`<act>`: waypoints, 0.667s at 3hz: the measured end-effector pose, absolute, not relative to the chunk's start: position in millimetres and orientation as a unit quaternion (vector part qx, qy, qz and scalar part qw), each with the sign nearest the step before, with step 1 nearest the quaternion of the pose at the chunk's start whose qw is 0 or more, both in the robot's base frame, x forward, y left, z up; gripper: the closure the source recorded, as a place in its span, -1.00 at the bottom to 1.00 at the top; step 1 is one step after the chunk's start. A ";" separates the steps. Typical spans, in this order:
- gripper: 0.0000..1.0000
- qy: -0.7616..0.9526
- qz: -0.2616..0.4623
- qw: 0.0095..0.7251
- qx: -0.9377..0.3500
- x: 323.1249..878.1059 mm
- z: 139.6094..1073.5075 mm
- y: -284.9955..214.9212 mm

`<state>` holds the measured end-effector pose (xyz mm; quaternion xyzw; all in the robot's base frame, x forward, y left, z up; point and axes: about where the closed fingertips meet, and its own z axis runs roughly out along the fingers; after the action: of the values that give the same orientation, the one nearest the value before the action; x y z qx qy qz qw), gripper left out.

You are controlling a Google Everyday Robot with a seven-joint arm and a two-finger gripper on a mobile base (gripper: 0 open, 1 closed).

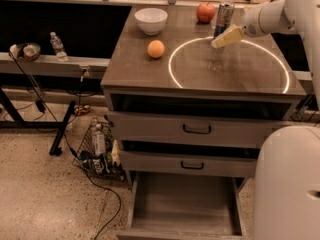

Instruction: Place redbull can into bottom drawer

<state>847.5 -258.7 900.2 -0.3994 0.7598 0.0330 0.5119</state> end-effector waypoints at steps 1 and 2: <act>-1.00 0.757 0.057 0.548 -0.352 874.2 896.0 -260.0; -0.68 0.752 0.088 0.574 -0.310 888.2 897.8 -260.5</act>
Offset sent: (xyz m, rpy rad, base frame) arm 0.0770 -0.0234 0.0172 0.3684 -0.0798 -0.1176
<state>888.2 -260.5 897.8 -0.3100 0.7524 0.0878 0.5745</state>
